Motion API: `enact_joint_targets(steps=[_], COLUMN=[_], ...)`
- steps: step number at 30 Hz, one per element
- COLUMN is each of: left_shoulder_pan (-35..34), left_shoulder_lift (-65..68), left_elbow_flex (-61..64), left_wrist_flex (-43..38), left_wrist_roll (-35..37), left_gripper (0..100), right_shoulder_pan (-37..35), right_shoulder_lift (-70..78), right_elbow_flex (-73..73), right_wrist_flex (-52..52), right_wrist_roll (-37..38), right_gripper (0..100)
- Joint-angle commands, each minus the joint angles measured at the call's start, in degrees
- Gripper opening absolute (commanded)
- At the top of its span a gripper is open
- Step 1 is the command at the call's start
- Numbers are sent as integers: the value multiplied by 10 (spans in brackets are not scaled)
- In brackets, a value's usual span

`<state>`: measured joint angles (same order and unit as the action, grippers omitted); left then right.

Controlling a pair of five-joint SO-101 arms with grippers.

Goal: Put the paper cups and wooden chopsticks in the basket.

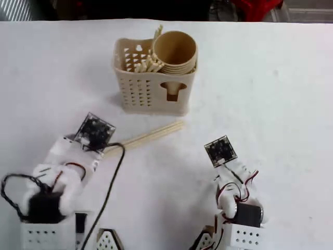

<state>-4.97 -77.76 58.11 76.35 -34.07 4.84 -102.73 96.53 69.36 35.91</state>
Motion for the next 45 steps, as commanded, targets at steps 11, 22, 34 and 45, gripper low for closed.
enact_joint_targets(steps=[11,22,34,45], left_shoulder_pan=[186,192,185,175], left_shoulder_lift=[502,753,780,899], left_elbow_flex=[-181,-181,-183,-328], left_wrist_flex=[-42,-258,-281,-181], left_wrist_roll=[-85,-84,-65,-65], left_gripper=[123,122,125,153], right_shoulder_pan=[-4,-4,-4,-4], right_shoulder_lift=[-3,-3,-3,-3], right_elbow_flex=[4,4,4,4], right_wrist_flex=[3,3,3,3], right_wrist_roll=[-2,-2,-2,-2], right_gripper=[21,19,18,18])
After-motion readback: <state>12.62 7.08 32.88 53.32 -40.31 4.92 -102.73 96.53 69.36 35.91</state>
